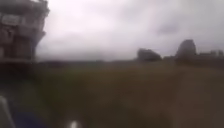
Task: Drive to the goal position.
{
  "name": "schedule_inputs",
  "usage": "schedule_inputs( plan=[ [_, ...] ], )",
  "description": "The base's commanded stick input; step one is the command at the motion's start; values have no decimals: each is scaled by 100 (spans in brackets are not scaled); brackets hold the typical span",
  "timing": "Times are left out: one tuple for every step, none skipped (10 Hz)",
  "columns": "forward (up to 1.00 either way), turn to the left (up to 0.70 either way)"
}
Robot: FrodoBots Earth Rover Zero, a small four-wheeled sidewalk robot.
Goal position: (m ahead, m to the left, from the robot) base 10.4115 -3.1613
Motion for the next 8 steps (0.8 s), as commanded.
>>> schedule_inputs(
  plan=[
    [70, 0],
    [70, 0],
    [70, 0],
    [70, 0],
    [70, 0],
    [70, 0],
    [70, 0],
    [70, 0]
  ],
)
